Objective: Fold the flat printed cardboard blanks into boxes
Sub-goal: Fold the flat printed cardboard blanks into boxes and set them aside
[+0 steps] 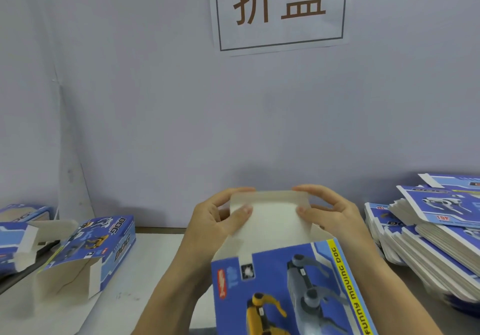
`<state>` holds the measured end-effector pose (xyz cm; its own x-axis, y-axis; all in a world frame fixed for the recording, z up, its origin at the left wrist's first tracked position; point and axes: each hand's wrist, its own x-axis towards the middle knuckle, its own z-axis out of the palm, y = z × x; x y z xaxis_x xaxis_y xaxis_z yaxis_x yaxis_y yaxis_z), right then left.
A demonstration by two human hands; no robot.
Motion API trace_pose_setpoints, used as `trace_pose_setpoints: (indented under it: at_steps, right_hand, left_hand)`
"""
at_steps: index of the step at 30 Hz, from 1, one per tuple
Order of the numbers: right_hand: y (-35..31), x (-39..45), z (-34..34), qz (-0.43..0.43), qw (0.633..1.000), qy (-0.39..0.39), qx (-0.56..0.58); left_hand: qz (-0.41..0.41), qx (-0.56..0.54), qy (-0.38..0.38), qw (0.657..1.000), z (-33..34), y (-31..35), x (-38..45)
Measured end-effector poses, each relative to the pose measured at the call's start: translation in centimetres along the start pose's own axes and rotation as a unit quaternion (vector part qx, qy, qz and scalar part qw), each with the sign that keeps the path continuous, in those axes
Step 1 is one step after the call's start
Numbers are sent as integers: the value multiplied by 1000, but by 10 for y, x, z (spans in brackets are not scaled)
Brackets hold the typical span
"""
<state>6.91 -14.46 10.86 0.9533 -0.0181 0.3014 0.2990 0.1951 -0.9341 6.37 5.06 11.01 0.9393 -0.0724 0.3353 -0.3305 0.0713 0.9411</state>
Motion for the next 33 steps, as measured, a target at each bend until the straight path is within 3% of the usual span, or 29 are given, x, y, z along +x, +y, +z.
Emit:
trace_pose_setpoints:
  at_steps: [1,3,5,7,8,10,12,16,19,22,24,26,28,31,33]
  right_hand:
    - [0,0,-2,-14,999,25,16]
    - [1,2,-11,-49,990,117,65]
    - [3,5,-24,-86,965,221,113]
    - [2,6,-34,-117,941,293,120]
    - [1,7,-37,-123,934,312,121]
    - [3,8,-42,-120,924,335,139]
    - [8,9,-45,-107,919,345,159]
    - [16,6,-52,-68,885,300,348]
    - [24,2,-59,-34,907,275,316]
    - [26,5,-58,-25,936,242,256]
    - [28,8,-51,-7,969,212,130]
    - [32,11,-43,18,985,167,-41]
    - [39,11,-37,29,977,76,-197]
    - [48,5,-29,73,910,-118,-391]
    - [52,2,-22,115,844,-204,-483]
  left_hand:
    - [-10,-20,-17,1000,4,3,5]
    - [32,-12,-139,990,-7,-5,-7]
    - [2,3,-216,976,-15,-5,-17]
    - [-54,9,-226,973,-20,-7,-10]
    - [-103,38,-238,965,-25,-2,-8]
    - [-124,68,-330,933,-46,-8,-17]
    - [-141,62,-339,928,-54,-13,-17]
    - [-107,33,-274,955,-56,-19,-15]
    - [25,-85,-45,995,-61,-21,-7]
    - [95,-265,158,947,-79,-13,0]
    - [66,-304,209,927,-87,-12,1]
    - [8,-274,217,937,-86,-21,2]
    - [-35,-178,194,964,-71,-31,4]
    - [-47,73,113,990,-49,-48,9]
    - [-52,251,22,966,-39,-57,9]
